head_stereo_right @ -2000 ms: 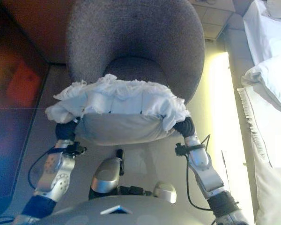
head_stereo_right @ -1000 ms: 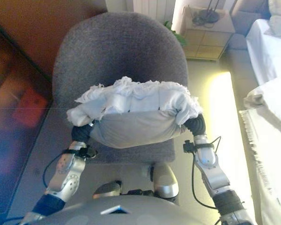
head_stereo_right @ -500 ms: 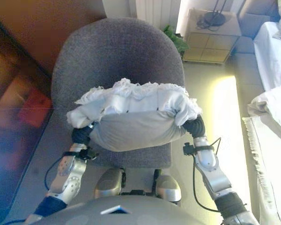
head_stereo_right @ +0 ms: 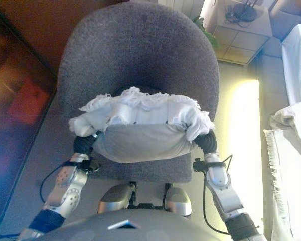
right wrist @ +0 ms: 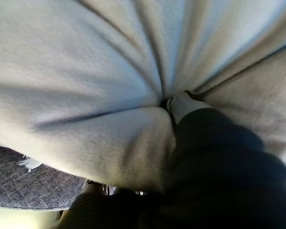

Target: Pick up the cushion and take it to the sofa

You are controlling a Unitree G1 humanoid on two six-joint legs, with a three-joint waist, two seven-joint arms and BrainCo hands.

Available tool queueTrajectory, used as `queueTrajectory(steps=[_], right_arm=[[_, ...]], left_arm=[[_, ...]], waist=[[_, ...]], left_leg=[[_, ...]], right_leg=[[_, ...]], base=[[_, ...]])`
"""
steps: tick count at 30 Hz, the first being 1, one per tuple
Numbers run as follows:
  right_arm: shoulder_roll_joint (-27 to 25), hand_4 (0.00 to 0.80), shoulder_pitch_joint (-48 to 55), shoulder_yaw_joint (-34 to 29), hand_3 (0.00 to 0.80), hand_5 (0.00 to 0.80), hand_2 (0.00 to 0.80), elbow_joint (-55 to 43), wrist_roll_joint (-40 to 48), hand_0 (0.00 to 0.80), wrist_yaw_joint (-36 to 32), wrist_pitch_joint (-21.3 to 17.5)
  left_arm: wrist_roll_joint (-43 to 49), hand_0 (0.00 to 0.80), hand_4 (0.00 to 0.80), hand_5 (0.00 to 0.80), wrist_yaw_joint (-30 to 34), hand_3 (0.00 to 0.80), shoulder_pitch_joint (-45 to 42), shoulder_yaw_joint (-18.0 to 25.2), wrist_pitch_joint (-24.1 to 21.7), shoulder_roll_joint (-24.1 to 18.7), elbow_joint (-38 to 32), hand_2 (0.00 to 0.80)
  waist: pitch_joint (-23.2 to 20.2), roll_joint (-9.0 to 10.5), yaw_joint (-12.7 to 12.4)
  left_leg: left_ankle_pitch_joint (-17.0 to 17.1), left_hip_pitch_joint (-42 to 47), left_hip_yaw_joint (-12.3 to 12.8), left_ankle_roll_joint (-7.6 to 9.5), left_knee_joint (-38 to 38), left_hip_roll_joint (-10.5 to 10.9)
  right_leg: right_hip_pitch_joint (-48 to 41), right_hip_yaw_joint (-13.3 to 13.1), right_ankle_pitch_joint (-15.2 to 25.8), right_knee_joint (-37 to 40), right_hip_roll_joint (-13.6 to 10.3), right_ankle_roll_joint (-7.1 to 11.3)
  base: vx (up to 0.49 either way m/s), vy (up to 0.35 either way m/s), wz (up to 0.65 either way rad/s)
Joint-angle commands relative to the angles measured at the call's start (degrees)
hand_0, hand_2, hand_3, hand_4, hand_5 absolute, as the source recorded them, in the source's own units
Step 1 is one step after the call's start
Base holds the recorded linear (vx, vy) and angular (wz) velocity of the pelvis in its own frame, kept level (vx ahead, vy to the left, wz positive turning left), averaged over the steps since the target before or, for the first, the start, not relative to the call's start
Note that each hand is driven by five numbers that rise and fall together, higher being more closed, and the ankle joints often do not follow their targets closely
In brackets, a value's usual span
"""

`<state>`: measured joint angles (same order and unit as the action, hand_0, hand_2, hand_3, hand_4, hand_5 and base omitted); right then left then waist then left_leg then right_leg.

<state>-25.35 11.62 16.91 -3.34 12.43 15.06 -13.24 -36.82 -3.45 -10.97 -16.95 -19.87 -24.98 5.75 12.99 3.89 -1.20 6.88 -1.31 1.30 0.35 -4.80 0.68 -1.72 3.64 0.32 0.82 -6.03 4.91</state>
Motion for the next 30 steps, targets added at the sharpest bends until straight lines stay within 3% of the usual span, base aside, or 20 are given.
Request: queueTrajectory(steps=[1,7,18,30], right_arm=[[0.41,0.8,-8.46,2.57,0.8,0.8,0.8,-3.17,-2.06,0.8,2.13,-4.08],[0.49,0.8,-13.19,3.36,0.8,0.8,0.8,-0.67,-2.89,0.8,2.9,-5.32],[0.85,0.8,-19.91,6.35,0.8,0.8,0.8,3.16,-4.51,0.8,4.78,-7.55],[5.04,0.8,-39.94,9.08,0.8,0.8,0.8,15.72,-2.03,0.8,7.24,-5.39]], left_arm=[[1.89,0.8,0.8,0.8,-0.3,0.8,7.13,-1.72,-4.8,0.58,-8.66,0.8],[4.28,0.8,0.8,0.8,-1.86,0.8,10.04,-2.89,-5.76,1.02,-8.77,0.8],[7.47,0.8,0.8,0.8,-9.37,0.8,15.92,-4.14,-9.04,1.98,-5.67,0.8],[14.6,0.8,0.8,0.8,-18.06,0.8,33.4,-5.81,-10.77,6.26,5.94,0.8]], waist=[[1.53,1.16,-2.12],[5.12,1.63,-3.03],[7.65,2.88,-4.89],[12.02,3.13,-5.03]], left_leg=[[-6.7,-3.7,-0.5,-1.23,5.7,-1.97],[-5.52,-7.54,-1.75,-1.83,5.61,-2.09],[-4.86,-10.09,-4.03,-2.6,4.71,-2.12],[-4.77,-12.86,-5.2,-3.21,5.24,-1.53]], right_leg=[[1.48,0.76,2.39,0.03,-3.45,3.08],[3.03,0.69,4.02,3.03,-3.09,2.66],[5.03,2.05,4.51,4.15,-2.66,2.3],[9.16,3.01,5.31,3.24,-2.82,2.01]], base=[[-0.151,-0.047,-0.13],[-0.094,-0.032,0.02],[-0.004,-0.042,0.09],[-0.023,0.0,0.07]])
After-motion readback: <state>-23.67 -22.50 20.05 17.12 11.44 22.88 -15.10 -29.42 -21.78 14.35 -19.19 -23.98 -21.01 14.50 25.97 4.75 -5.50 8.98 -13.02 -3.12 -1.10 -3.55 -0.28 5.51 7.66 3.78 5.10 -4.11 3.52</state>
